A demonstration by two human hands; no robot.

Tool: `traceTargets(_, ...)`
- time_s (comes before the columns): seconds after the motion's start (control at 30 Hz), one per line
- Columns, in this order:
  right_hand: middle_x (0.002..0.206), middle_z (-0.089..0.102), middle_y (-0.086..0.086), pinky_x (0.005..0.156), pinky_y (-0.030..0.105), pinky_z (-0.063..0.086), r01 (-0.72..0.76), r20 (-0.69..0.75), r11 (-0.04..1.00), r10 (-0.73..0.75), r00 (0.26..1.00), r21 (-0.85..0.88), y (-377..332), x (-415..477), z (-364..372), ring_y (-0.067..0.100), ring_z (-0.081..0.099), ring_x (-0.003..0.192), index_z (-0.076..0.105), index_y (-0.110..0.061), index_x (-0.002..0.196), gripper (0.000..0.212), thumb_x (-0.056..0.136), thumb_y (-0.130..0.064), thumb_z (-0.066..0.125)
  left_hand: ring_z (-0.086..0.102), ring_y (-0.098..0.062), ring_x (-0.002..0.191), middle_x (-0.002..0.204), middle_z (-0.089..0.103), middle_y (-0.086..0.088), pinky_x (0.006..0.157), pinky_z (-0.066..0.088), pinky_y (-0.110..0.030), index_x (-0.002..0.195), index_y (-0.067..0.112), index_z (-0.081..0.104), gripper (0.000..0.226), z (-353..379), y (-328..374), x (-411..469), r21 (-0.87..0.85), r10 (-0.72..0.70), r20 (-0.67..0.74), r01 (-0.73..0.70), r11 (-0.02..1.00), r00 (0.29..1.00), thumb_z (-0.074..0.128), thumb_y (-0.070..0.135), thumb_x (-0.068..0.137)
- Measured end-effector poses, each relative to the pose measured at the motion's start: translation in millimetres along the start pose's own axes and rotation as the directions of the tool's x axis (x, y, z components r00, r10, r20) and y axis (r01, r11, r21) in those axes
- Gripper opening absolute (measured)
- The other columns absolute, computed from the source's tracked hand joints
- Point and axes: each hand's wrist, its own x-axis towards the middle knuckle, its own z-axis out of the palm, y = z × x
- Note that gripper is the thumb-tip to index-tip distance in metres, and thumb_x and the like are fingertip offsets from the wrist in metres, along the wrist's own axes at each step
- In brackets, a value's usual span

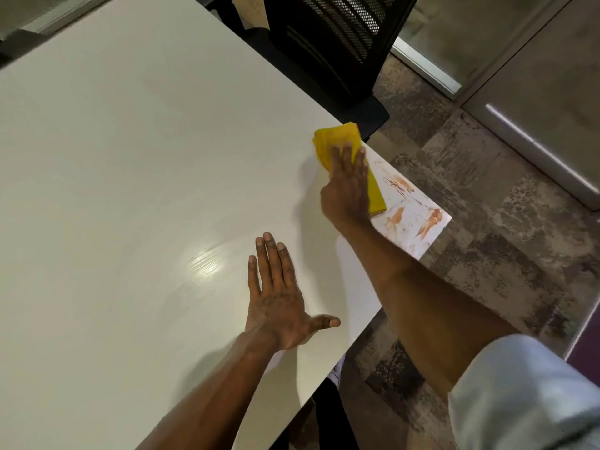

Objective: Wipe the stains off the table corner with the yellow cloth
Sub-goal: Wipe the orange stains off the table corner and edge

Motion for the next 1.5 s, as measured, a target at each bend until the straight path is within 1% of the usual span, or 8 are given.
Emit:
traceTargets(0.17, 0.177, 0.008, 0.010, 0.133, 0.049, 0.017, 0.257, 0.047, 0.963, -0.254, 0.966, -0.083, 3.7, -38.3, 9.3, 0.036, 0.003, 0.164, 0.009, -0.021, 0.168, 0.076, 0.100, -0.010, 0.041, -0.035, -0.043, 0.162, 0.172, -0.037, -0.028, 0.134, -0.001, -0.067, 0.165, -0.004, -0.021, 0.167, 0.5, -1.1, -0.1, -0.041, 0.022, -0.022, -0.023, 0.999, 1.000, 0.019, 0.118, 0.059)
traceTargets(0.37, 0.175, 0.017, 0.015, 0.133, 0.052, 0.011, -0.075, -0.007, 0.997, 0.075, 0.997, -0.011, 43.9, 22.0, -20.4, 0.043, 0.005, 0.162, 0.026, -0.017, 0.165, 0.075, 0.095, 0.005, 0.042, -0.017, -0.045, 0.167, 0.179, -0.015, -0.030, 0.132, 0.002, -0.066, 0.169, -0.006, 0.000, 0.165, 7.1, -1.6, 0.5, -0.064, 0.041, -0.103, -0.048, 0.997, 0.994, 0.027, 0.117, 0.063)
traceTargets(0.5, 0.176, 0.014, 0.015, 0.133, 0.048, 0.013, 0.012, 0.031, 1.000, -0.013, 0.999, 0.023, 23.5, -4.3, -14.8, 0.038, 0.003, 0.164, 0.021, -0.013, 0.166, 0.073, 0.097, 0.006, 0.038, -0.016, -0.046, 0.167, 0.178, -0.015, -0.031, 0.132, 0.012, -0.071, 0.169, -0.007, -0.001, 0.165, 6.7, -3.0, 0.1, -0.063, 0.047, -0.092, -0.053, 0.997, 0.995, 0.026, 0.117, 0.063)
traceTargets(0.73, 0.176, 0.007, 0.013, 0.135, 0.047, 0.007, 0.231, 0.166, 0.973, -0.227, 0.960, -0.006, 5.3, -92.1, 1.4, 0.037, -0.002, 0.164, 0.013, -0.015, 0.167, 0.075, 0.095, -0.018, -0.008, -0.022, -0.046, 0.166, 0.176, -0.024, -0.031, 0.133, 0.009, -0.071, 0.168, -0.007, -0.009, 0.168, 5.2, -2.7, 0.5, -0.068, 0.049, -0.039, -0.052, 0.996, 0.998, 0.030, 0.117, 0.061)
traceTargets(0.93, 0.176, 0.011, 0.014, 0.134, 0.049, 0.014, -0.030, 0.046, 0.996, 0.034, 0.998, -0.089, 37.9, -59.8, -10.3, 0.037, 0.003, 0.164, 0.012, -0.015, 0.168, 0.073, 0.096, -0.006, 0.023, -0.038, -0.041, 0.161, 0.171, -0.042, -0.024, 0.134, -0.006, -0.066, 0.164, -0.001, -0.029, 0.168, 0.5, -1.5, 0.4, -0.035, 0.003, 0.072, -0.001, 0.999, 0.997, 0.019, 0.119, 0.057)
traceTargets(1.13, 0.170, 0.030, 0.017, 0.129, 0.052, 0.030, 0.313, 0.068, 0.950, -0.312, 0.948, -0.016, 30.0, -147.4, 7.6, 0.040, 0.022, 0.160, 0.034, -0.009, 0.162, 0.066, 0.099, -0.004, 0.015, -0.046, -0.041, 0.156, 0.164, -0.051, -0.026, 0.133, -0.011, -0.065, 0.157, -0.003, -0.039, 0.168, -8.3, -0.8, 0.7, -0.030, -0.003, 0.121, 0.006, 1.000, 0.993, 0.017, 0.119, 0.056)
traceTargets(1.37, 0.174, 0.022, 0.010, 0.135, 0.048, 0.015, 0.057, 0.043, 0.998, -0.057, 0.997, -0.004, 70.4, -121.5, -9.7, 0.035, 0.008, 0.164, 0.029, -0.019, 0.165, 0.084, 0.089, 0.013, 0.047, -0.051, -0.040, 0.153, 0.160, -0.056, -0.023, 0.132, -0.014, -0.064, 0.153, -0.001, -0.045, 0.168, -10.2, 1.2, 1.0, -0.044, -0.007, 0.150, 0.014, 0.999, 0.989, 0.026, 0.118, 0.058)
traceTargets(1.5, 0.172, 0.023, 0.016, 0.129, 0.054, 0.029, 0.266, 0.107, 0.964, -0.266, 0.958, 0.017, 52.1, -187.7, 5.5, 0.040, 0.016, 0.161, 0.031, -0.010, 0.163, 0.070, 0.093, -0.011, 0.035, -0.050, -0.041, 0.153, 0.161, -0.055, -0.026, 0.132, -0.014, -0.065, 0.155, -0.003, -0.042, 0.170, -11.3, 1.3, 0.6, -0.037, -0.008, 0.157, 0.014, 0.999, 0.988, 0.023, 0.119, 0.056)
